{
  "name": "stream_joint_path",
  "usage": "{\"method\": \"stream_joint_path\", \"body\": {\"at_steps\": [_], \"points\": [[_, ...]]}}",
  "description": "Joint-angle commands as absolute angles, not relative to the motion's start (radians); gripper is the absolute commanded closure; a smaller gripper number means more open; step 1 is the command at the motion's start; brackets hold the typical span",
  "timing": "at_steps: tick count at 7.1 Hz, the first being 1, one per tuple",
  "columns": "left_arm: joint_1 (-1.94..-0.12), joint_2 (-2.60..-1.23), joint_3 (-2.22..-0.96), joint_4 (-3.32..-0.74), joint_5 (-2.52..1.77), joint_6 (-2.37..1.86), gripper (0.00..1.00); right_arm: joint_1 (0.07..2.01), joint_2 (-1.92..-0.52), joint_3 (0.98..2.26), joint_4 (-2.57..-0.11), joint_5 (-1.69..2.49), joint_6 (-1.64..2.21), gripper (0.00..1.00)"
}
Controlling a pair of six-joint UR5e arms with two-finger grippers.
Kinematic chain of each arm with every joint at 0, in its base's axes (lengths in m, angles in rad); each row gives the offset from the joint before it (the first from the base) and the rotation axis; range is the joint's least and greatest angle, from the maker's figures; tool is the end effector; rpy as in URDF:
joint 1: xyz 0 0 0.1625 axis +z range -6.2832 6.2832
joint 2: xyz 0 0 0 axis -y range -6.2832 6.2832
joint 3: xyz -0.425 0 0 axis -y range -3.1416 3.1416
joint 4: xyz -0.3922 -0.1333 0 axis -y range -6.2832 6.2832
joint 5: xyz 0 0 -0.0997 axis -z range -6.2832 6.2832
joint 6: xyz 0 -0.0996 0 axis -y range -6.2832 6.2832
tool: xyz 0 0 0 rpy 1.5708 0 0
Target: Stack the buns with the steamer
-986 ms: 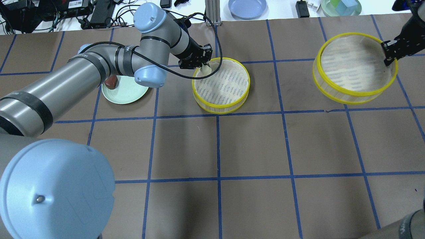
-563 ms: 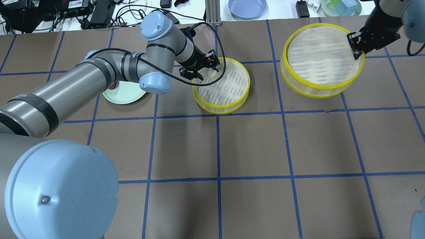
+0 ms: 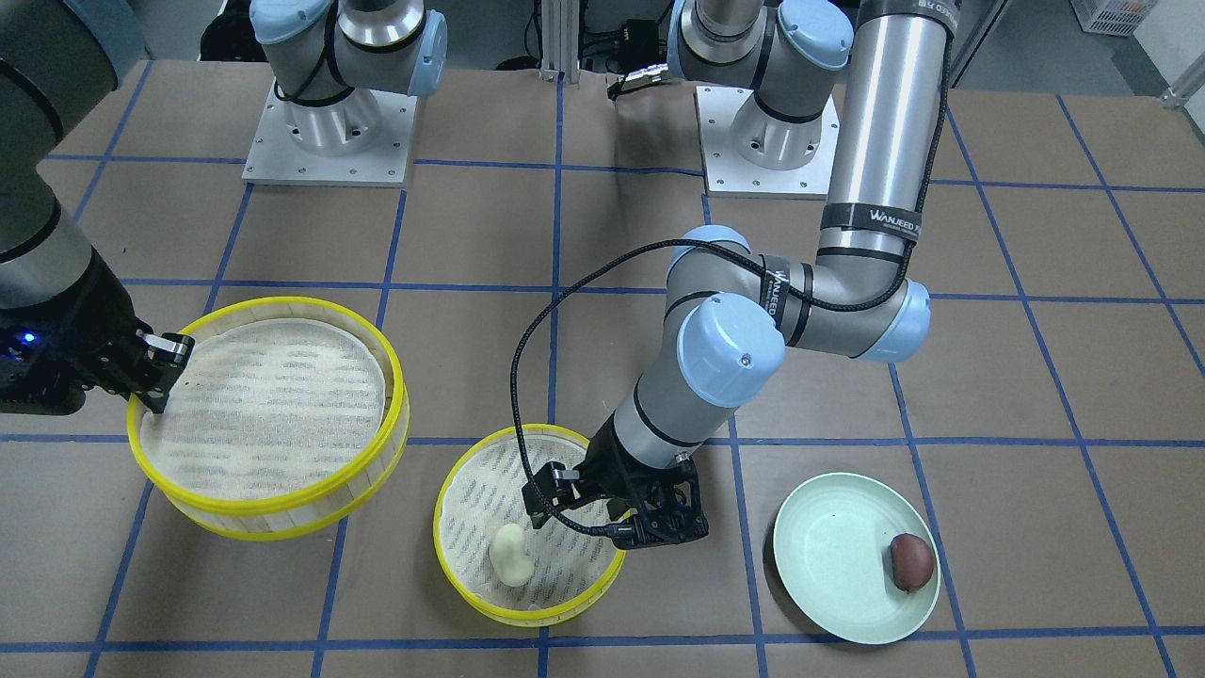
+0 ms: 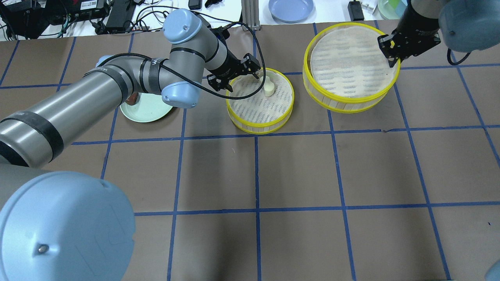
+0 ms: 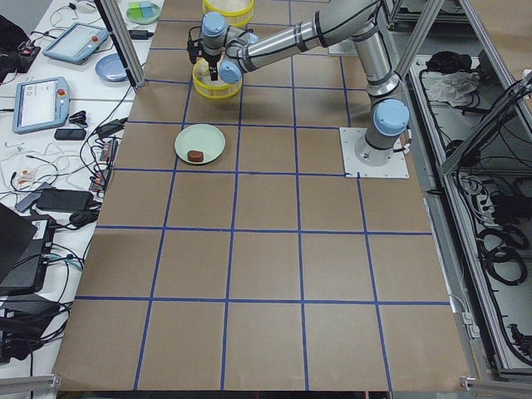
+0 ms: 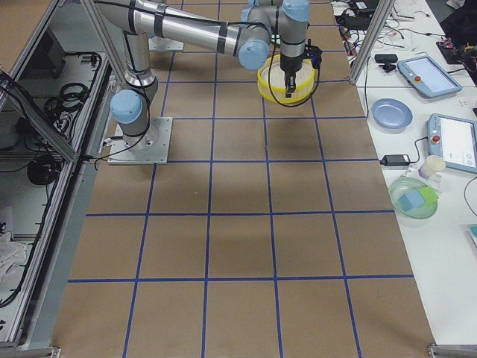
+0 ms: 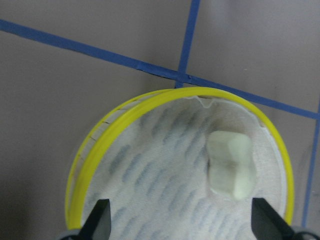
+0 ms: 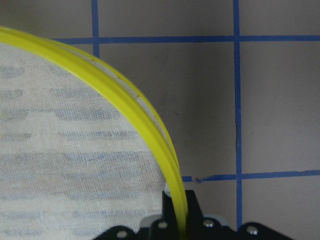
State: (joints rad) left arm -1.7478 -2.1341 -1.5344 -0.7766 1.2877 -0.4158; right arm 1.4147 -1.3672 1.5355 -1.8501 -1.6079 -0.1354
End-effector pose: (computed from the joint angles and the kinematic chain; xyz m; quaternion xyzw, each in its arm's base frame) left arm -0.2796 -0.6483 0.2587 0.0982 -0.9764 0.0853 0.1723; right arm 0.0374 -0.5958 0.4252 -0.0114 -0.9982 0.0522 0.0264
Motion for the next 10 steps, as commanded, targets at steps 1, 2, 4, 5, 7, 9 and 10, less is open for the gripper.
{"method": "stream_joint_path", "body": {"at_steps": [1,2,4,5,7,9,10], "points": [[-1.670,-2.102,-1.519,-0.892,1.533,-0.117,0.00,1.500,-1.364,1.536,-1.859,-1.606,-0.004,0.98],[-1.595,-2.083,-1.519,-0.935,1.561,0.006,0.00,1.546,-1.355,1.536,-1.867,-1.606,0.065,0.98],[-1.485,-2.077,-1.526,-0.930,1.667,0.289,0.00,1.624,-1.307,1.532,-1.870,-1.559,0.226,0.99],[-1.436,-2.095,-1.534,-0.925,1.678,0.380,0.00,1.678,-1.263,1.520,-1.894,-1.559,0.326,1.00],[-1.394,-2.140,-1.539,-0.872,1.675,0.417,0.00,1.704,-1.165,1.508,-1.976,-1.562,0.397,0.99],[-1.375,-2.190,-1.539,-0.833,1.678,0.440,0.01,1.723,-1.123,1.506,-2.029,-1.568,0.497,0.99],[-1.367,-2.204,-1.539,-0.833,1.677,0.454,0.03,1.723,-1.118,1.508,-2.029,-1.571,0.515,0.99]]}}
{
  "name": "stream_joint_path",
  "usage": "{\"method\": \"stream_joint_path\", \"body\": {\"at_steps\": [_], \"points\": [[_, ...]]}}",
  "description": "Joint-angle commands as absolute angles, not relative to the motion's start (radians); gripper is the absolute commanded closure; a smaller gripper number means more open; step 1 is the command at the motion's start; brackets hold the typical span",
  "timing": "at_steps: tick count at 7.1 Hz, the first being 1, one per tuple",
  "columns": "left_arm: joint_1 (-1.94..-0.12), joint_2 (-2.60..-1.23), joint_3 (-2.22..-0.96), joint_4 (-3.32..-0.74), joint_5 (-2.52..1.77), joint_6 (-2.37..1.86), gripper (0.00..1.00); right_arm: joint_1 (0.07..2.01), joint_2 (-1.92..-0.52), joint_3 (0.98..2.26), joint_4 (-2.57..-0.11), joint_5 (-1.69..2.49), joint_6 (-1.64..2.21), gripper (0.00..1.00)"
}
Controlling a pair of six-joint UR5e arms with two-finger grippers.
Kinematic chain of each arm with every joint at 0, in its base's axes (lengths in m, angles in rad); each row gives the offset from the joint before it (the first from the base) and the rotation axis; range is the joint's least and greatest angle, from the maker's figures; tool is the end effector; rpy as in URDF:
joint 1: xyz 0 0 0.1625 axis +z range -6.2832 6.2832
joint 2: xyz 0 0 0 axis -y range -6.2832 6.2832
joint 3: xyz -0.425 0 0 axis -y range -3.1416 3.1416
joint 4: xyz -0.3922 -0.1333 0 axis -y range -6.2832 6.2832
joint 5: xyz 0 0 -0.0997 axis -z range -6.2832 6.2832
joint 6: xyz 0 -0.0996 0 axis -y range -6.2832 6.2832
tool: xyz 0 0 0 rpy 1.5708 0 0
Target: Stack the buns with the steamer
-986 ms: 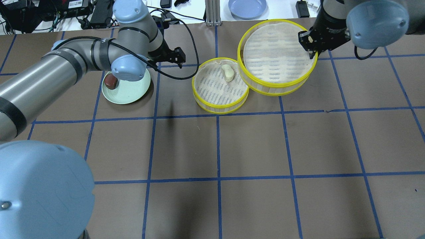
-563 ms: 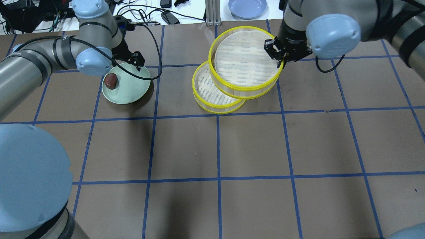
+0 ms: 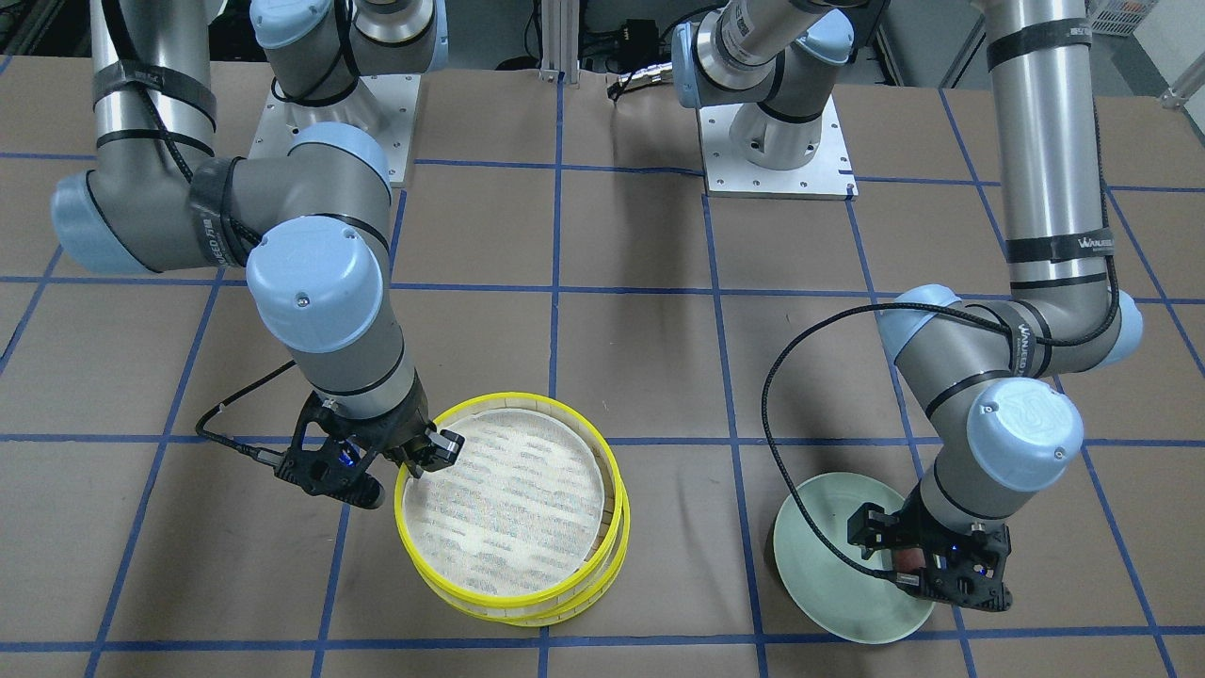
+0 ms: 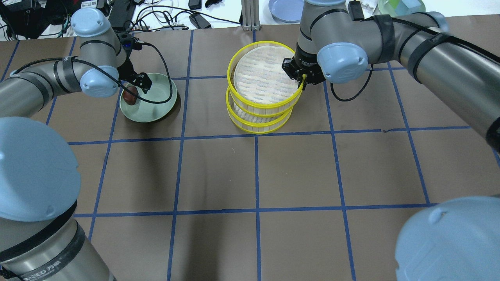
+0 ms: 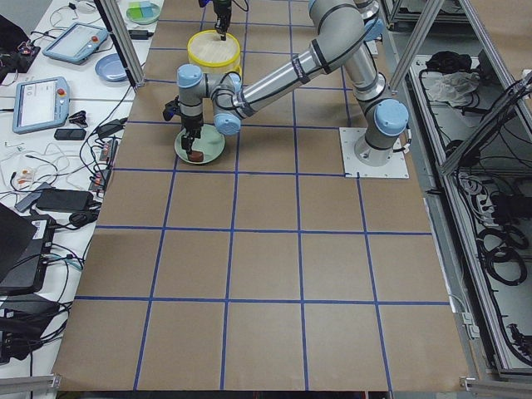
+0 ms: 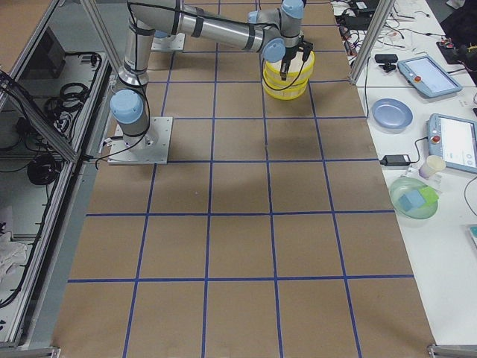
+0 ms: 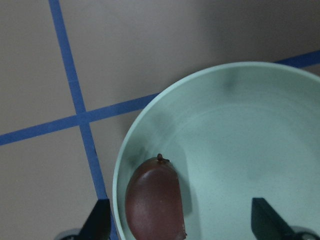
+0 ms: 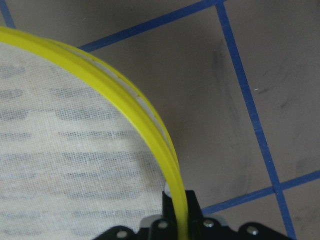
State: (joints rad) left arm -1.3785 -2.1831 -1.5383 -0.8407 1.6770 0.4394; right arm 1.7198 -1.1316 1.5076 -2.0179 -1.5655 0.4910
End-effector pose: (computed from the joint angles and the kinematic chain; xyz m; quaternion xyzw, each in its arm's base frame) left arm 0.0106 -0.6966 0.2124 0.1188 0.9887 -0.0548 0.0736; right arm 0.2291 -0.6249 0.3109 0.1700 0.9848 -0.0329 0.0137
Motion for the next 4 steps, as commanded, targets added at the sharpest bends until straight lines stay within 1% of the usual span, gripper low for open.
{"method": "stream_joint_path", "body": {"at_steps": [1,2,3,4], "points": [[-1.365,-2.216,-1.539,-0.833,1.680,0.466,0.34,1.726,-1.111,1.508,-2.028,-1.571,0.525,0.99],[-1.361,-2.227,-1.539,-0.833,1.680,0.466,0.75,1.727,-1.108,1.508,-2.026,-1.572,0.528,0.99],[-1.361,-2.226,-1.537,-0.833,1.678,0.466,1.00,1.729,-1.104,1.511,-2.025,-1.572,0.532,0.99],[-1.361,-2.221,-1.537,-0.833,1.675,0.462,1.00,1.733,-1.095,1.514,-2.025,-1.569,0.552,0.99]]}}
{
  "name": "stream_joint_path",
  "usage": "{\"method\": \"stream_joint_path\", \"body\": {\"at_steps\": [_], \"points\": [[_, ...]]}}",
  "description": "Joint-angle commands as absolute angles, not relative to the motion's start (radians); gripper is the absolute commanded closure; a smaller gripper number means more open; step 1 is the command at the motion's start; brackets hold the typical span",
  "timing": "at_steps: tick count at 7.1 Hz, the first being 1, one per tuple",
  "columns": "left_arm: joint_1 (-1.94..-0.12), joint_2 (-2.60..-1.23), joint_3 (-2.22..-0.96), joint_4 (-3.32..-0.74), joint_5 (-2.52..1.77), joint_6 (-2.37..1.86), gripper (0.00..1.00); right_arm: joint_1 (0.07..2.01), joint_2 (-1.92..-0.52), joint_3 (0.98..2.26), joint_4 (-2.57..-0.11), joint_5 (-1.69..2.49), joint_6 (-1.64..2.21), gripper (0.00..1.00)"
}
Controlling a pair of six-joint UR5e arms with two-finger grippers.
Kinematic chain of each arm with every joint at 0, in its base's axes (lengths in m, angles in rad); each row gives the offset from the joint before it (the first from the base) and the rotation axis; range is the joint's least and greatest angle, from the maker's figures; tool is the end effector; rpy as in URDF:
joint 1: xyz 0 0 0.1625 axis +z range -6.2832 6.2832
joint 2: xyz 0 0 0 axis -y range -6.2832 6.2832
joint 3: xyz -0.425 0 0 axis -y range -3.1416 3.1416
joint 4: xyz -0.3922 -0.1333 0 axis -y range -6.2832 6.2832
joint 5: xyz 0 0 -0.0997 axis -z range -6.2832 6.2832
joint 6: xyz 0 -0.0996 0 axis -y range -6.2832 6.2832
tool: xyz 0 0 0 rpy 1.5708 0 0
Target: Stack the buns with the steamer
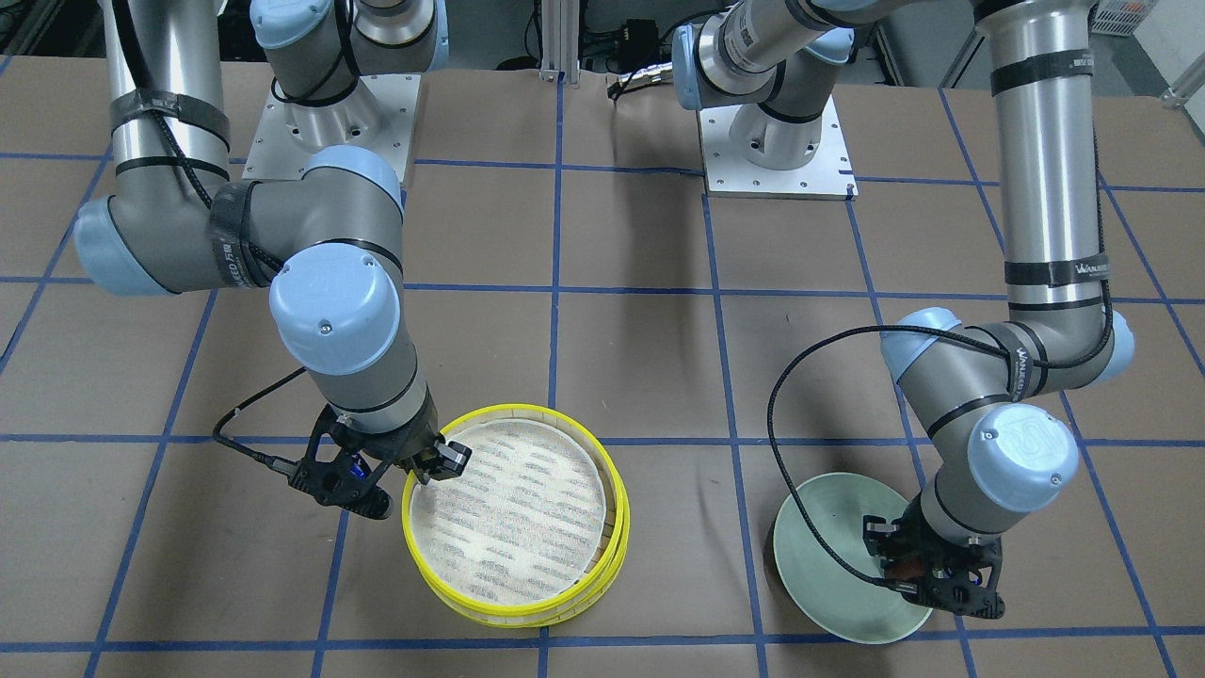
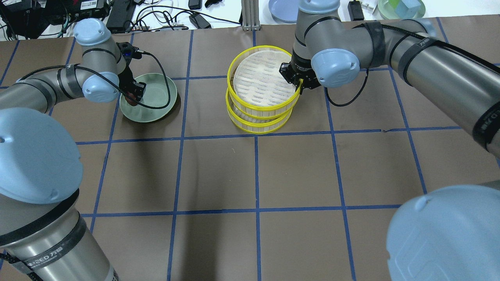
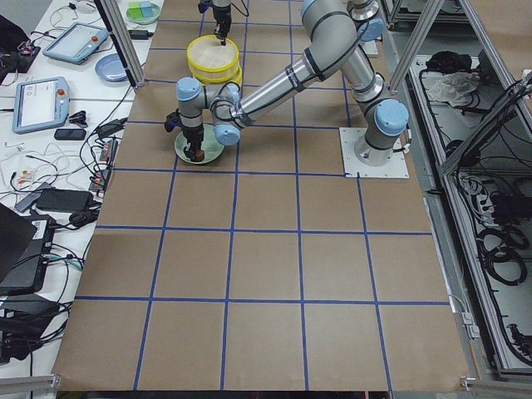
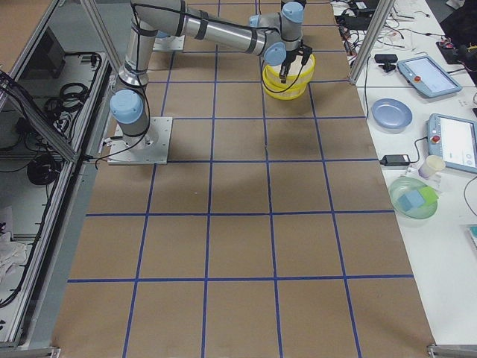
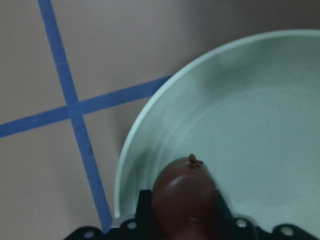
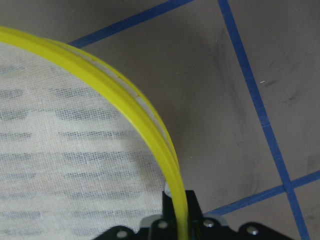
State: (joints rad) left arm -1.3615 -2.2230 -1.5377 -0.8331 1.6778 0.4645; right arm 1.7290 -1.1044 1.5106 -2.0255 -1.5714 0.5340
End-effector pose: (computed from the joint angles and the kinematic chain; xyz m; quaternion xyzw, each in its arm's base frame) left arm 0.0230 -0.6985 0.1861 0.1237 0.9891 -0.0382 0.0699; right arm 0.2349 -0.6266 0.2925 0.1867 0.9821 -0.0229 0.0079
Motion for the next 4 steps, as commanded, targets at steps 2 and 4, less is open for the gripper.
{"method": "stream_joint_path", "body": {"at_steps": [2,4], "points": [[-1.370,-2.177,-1.520,-0.833,1.601,0.367,1.00,1.746,-1.092,1.519,-2.029,-1.571,0.545,0.99],[-1.435,-2.100,-1.520,-0.841,1.499,0.082,1.00,1.746,-1.088,1.519,-2.036,-1.566,0.532,0.98]]}}
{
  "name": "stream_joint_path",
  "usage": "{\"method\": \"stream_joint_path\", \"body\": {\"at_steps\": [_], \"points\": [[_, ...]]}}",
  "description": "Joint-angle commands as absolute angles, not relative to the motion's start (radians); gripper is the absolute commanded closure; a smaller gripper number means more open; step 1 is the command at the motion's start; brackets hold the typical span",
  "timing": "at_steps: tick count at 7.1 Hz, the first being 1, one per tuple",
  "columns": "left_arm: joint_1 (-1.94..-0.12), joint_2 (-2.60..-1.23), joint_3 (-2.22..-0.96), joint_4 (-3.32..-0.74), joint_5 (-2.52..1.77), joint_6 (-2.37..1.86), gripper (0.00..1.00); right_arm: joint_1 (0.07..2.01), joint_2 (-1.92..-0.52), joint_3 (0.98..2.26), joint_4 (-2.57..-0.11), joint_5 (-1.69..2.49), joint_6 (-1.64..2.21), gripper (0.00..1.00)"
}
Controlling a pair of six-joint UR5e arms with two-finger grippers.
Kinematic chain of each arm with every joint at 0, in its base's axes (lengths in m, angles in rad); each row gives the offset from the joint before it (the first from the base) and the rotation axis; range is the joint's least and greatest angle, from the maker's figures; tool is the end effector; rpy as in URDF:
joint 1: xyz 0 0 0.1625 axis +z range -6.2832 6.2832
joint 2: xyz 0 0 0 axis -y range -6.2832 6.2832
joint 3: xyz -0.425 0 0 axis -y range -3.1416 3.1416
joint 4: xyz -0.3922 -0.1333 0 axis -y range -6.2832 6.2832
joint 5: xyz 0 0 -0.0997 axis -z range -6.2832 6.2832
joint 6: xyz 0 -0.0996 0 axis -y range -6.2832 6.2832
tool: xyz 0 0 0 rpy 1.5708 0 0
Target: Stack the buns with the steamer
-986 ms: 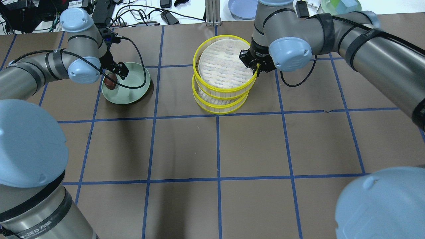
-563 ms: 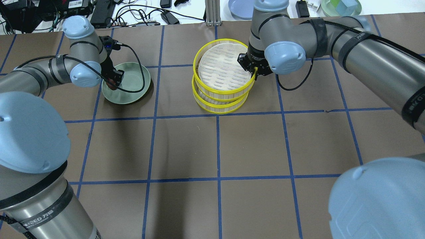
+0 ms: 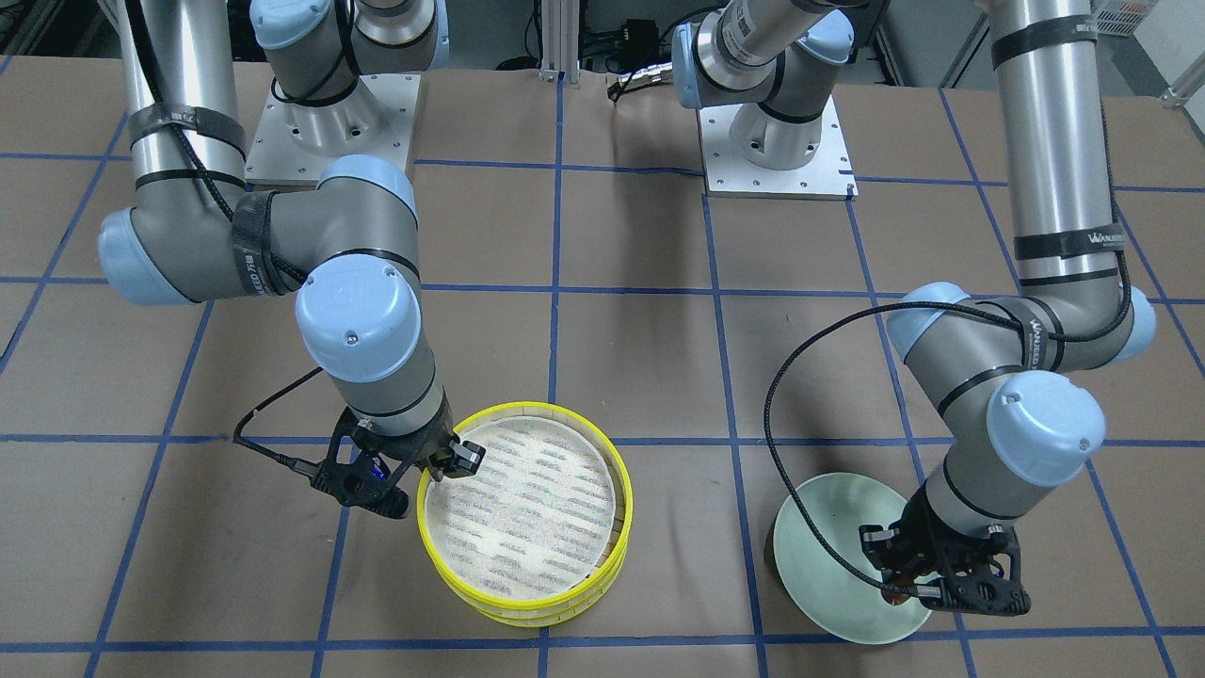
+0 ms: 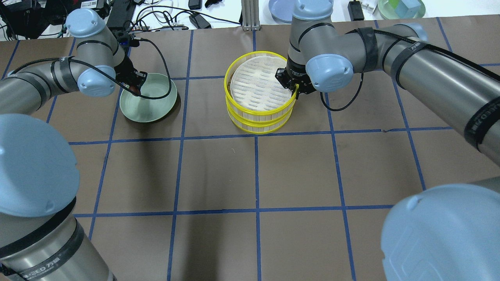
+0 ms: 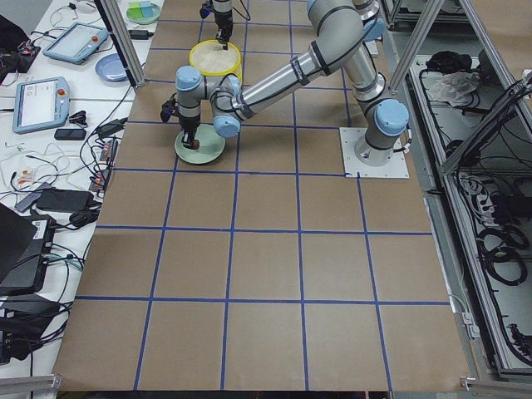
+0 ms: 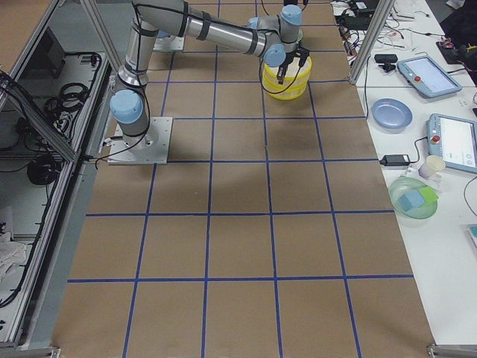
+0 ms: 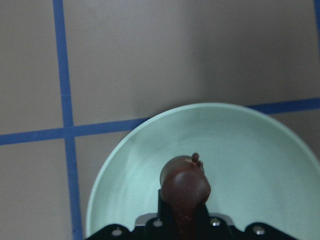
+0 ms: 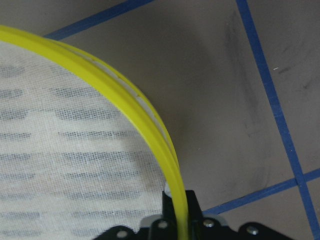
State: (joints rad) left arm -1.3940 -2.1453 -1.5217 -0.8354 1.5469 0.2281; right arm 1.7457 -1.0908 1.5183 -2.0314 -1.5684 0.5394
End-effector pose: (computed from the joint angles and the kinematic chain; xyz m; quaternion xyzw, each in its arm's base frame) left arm -0.0125 -0.7016 0.2460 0.0268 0.9941 -0.1050 0.0094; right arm 0.2457 -0.6229 0.2806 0.1812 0.9833 -0.0151 0.0069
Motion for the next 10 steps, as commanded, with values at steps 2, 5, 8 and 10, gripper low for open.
{"method": "stream_joint_path", "body": {"at_steps": [2,5,8,10], "points": [[-1.524,-2.042,-1.520,-0.845,1.500,-0.091,1.00,1.746,-1.085,1.520,-2.039,-1.568,0.531,0.96],[-1.613,-1.977,-1.519,-0.845,1.465,-0.218,1.00,1.746,-1.085,1.519,-2.040,-1.574,0.538,0.67],[-1.667,-1.976,-1.520,-0.832,1.364,-0.435,1.00,1.741,-1.086,1.514,-2.043,-1.574,0.546,0.03],[-1.725,-2.011,-1.525,-0.825,1.278,-0.538,0.95,1.730,-1.173,1.509,-2.019,-1.583,0.487,0.01]]}}
